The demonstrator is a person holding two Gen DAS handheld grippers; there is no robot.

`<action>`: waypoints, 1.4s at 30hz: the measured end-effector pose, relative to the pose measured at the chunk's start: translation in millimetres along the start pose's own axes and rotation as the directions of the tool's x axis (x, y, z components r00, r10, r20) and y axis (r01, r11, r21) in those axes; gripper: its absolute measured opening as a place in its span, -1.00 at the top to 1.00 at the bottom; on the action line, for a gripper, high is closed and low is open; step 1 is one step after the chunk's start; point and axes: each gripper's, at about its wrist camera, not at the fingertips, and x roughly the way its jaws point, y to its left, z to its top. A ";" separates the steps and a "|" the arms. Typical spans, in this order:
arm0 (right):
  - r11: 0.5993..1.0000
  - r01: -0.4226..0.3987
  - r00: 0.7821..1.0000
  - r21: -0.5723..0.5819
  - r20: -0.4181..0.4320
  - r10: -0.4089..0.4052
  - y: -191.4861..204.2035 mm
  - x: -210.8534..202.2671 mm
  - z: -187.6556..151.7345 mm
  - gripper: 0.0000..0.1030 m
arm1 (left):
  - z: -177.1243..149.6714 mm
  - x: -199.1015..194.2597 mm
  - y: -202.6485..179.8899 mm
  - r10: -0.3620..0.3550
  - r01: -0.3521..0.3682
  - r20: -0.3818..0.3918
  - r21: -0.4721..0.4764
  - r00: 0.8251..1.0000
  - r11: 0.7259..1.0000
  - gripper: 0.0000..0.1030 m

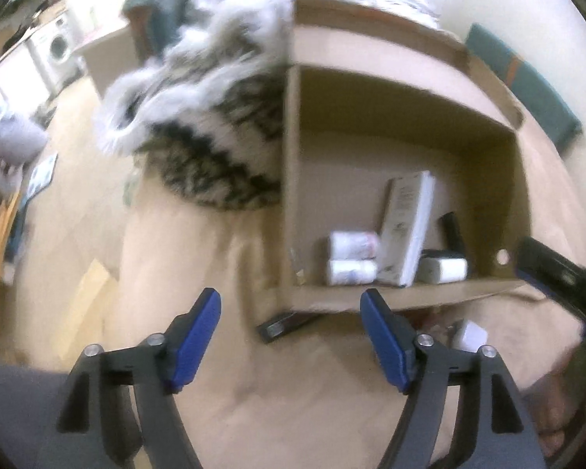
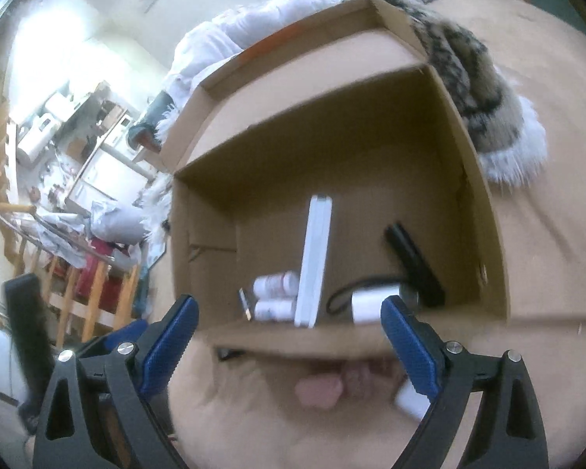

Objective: Organize rigid objects
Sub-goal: 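Withdraw both tools from the box toward the remaining items, then grasp the black power bank with the left gripper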

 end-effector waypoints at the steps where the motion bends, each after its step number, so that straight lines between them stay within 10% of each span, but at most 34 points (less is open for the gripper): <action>1: 1.000 -0.007 1.000 0.017 0.002 0.007 -1.3 -4.0 -6.7 -0.95 | -3.6 3.9 8.3 0.007 -0.007 -0.016 -0.031 1.000 0.999 -0.39; 6: 0.994 -0.001 1.000 0.106 -0.020 0.003 -12.4 -9.1 -33.6 -0.95 | -21.1 33.0 35.4 -0.010 -0.012 -0.107 -0.198 0.994 0.980 -0.40; 12: 0.984 0.057 0.993 0.170 -0.112 -0.038 -26.8 8.2 -45.1 -0.95 | -33.4 68.1 27.9 -0.002 -0.051 -0.164 -0.320 0.986 0.946 -0.85; 27: 0.945 0.017 0.992 0.326 -0.125 0.025 -57.6 16.0 -46.3 -0.95 | -27.4 130.7 -27.1 0.180 -0.225 -0.183 -0.264 0.967 0.938 -0.85; 30: 0.941 0.008 0.991 0.339 -0.131 0.038 -58.5 19.2 -45.1 -0.95 | -29.4 130.3 -32.9 0.204 -0.247 -0.183 -0.257 0.962 0.934 -0.55; 42: 0.936 0.000 0.991 0.351 -0.122 0.046 -58.9 17.5 -45.2 -0.95 | -19.3 114.0 -22.6 0.183 -0.228 -0.212 -0.213 0.960 0.950 -0.54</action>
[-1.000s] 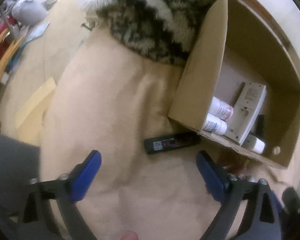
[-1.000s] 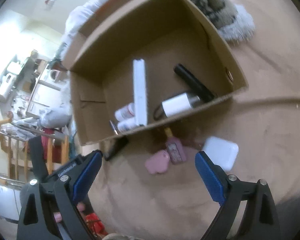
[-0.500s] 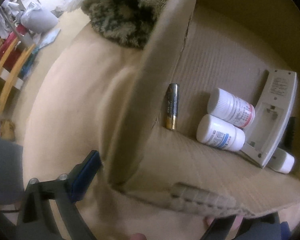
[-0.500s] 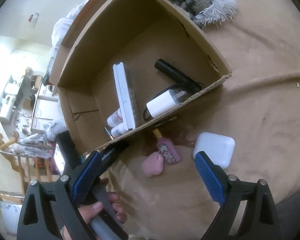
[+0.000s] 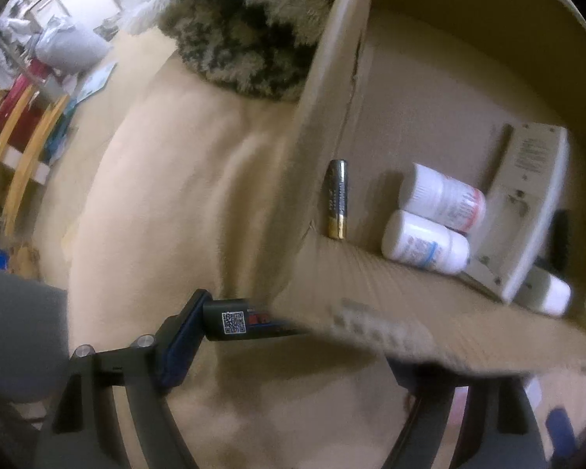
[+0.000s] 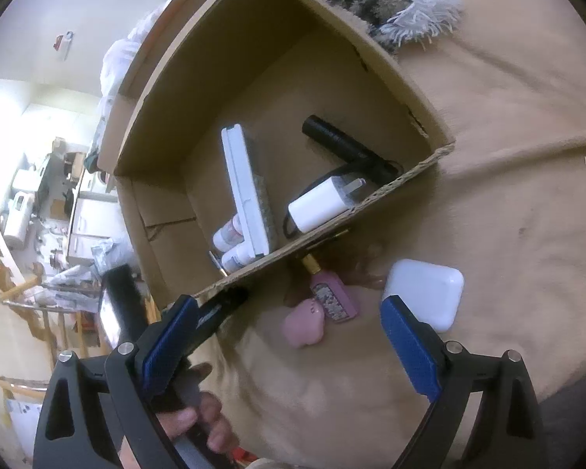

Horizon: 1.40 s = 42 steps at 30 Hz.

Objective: Organize rigid objects
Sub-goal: 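Grasp the black power bank with the left gripper, then grasp the white earbud case with the right gripper while the left gripper holds the power bank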

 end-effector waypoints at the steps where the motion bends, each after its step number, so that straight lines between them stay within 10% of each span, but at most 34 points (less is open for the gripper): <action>1: 1.000 0.001 1.000 0.000 0.001 -0.001 -0.2 -0.1 -0.2 -0.95 | -1.5 -5.8 1.5 -0.003 0.003 0.007 0.017 1.000 1.000 -0.54; 26: 0.986 0.166 0.986 -0.033 -0.006 -0.167 -19.0 0.0 -4.2 -0.94 | -24.1 -110.3 71.8 -0.156 0.087 0.210 0.302 0.965 0.949 -0.54; 35: 0.907 0.419 0.906 -0.043 -0.035 -0.421 -33.0 27.8 4.6 -0.89 | -16.0 -91.4 86.6 -0.198 0.168 0.128 0.213 0.972 0.962 -0.54; 42: 0.853 0.509 0.856 -0.116 -0.034 -0.515 -27.4 46.6 1.2 -0.49 | -17.0 -89.7 90.1 -0.219 0.196 0.095 0.203 0.971 0.959 -0.54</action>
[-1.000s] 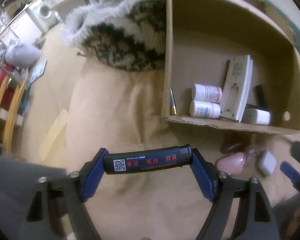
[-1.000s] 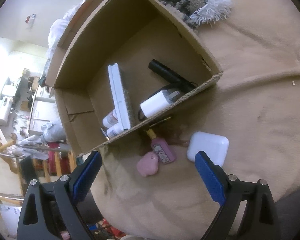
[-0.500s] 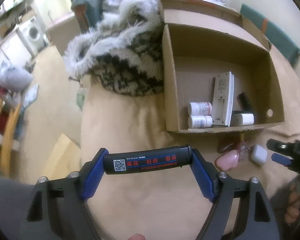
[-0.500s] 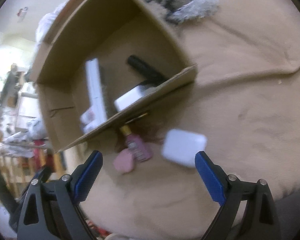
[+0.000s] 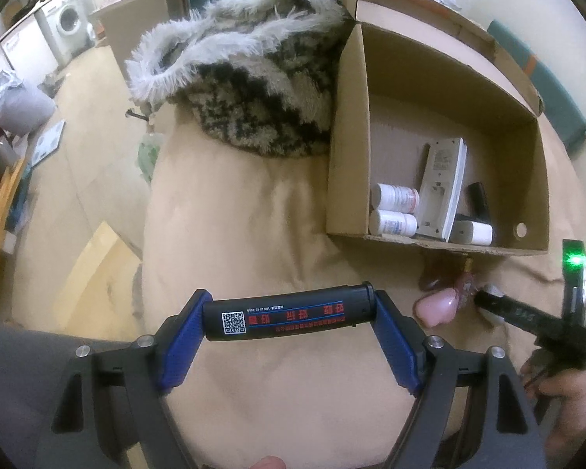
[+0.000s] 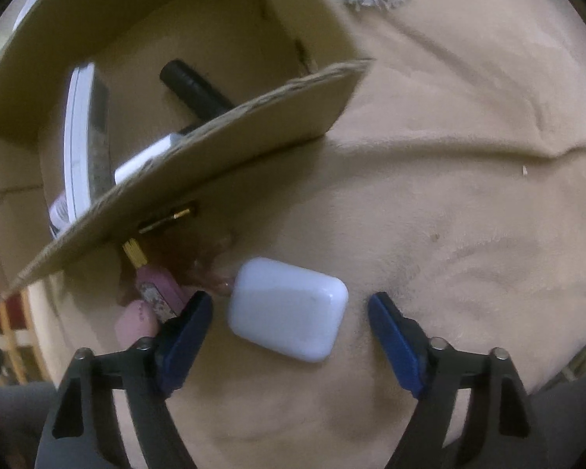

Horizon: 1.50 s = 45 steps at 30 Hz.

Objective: Organize rigid objects
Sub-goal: 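Grasp the white earbud case with the right gripper while the left gripper holds the power bank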

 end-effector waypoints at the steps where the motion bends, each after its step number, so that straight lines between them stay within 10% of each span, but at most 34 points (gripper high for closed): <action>1: 1.000 0.020 1.000 -0.021 0.004 -0.020 3.2 -0.2 -1.3 -0.23 | -0.5 0.3 -0.1 -0.005 0.005 -0.004 -0.001 1.000 1.000 -0.54; 22: 0.982 -0.147 0.981 -0.122 0.111 0.161 7.3 -83.9 -32.8 -0.13 | -0.9 -3.2 -4.5 0.019 -0.020 0.040 0.016 0.999 1.000 -0.54; 25: 0.967 -0.203 0.965 -0.155 0.135 0.224 11.9 -104.9 -28.4 0.47 | 0.2 -9.7 -3.1 0.012 -0.013 0.071 0.006 0.997 1.000 -0.54; 35: 0.955 -0.224 0.947 -0.193 0.189 0.260 15.8 -114.2 -12.5 0.46 | 8.8 -14.4 -12.4 0.002 -0.004 0.122 0.015 0.993 1.000 -0.54; 39: 0.963 -0.269 0.954 -0.027 0.127 0.270 -8.6 -86.1 -3.1 -0.42 | 4.9 -9.5 -7.8 0.021 -0.023 0.109 0.017 0.994 1.000 -0.54; 45: 0.983 -0.184 0.982 0.023 0.041 0.183 -6.7 -38.3 11.1 -0.48 | 2.1 -4.4 -5.4 0.004 -0.004 0.078 0.000 0.997 1.000 -0.55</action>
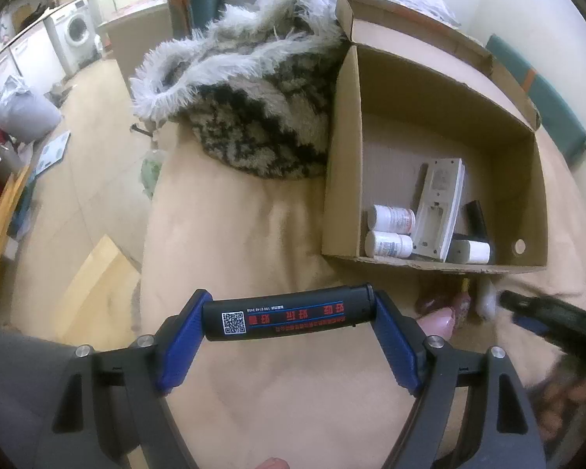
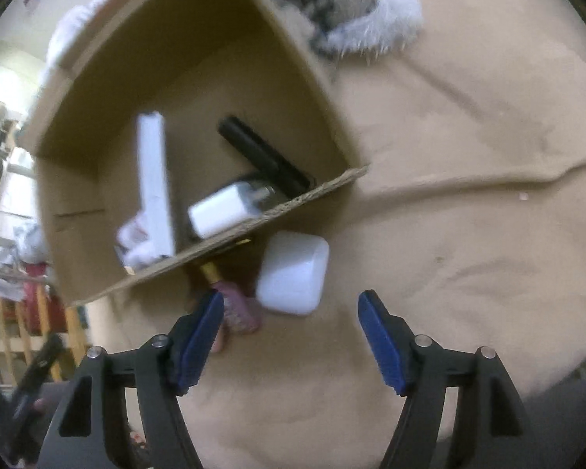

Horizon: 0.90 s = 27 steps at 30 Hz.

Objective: Organize rigid objects
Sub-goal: 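Grasp the white earbud case with the right gripper while the left gripper holds the power bank, then carry the power bank and earbud case into the box and open both grippers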

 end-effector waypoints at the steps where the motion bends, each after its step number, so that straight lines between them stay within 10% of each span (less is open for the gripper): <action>1: 1.000 0.013 1.000 0.008 -0.018 -0.013 0.3 10.7 2.6 -0.45 | -0.4 -0.1 -0.6 -0.002 0.002 -0.001 0.003 1.000 1.000 -0.54; 6: 0.997 0.002 0.999 0.074 -0.045 0.001 -4.8 40.6 15.1 -0.28 | -2.3 1.0 -1.6 0.002 -0.002 0.002 0.013 1.000 1.000 -0.54; 8: 0.999 0.026 0.999 0.045 -0.026 -0.025 -1.2 39.7 17.5 0.12 | -2.3 1.6 0.3 0.001 -0.001 -0.002 0.009 1.000 1.000 -0.54; 27: 0.974 -0.049 0.983 -0.221 0.161 0.086 55.5 -65.0 -12.7 0.12 | 23.6 -23.6 -40.0 -0.055 0.049 0.041 0.123 0.998 0.991 -0.54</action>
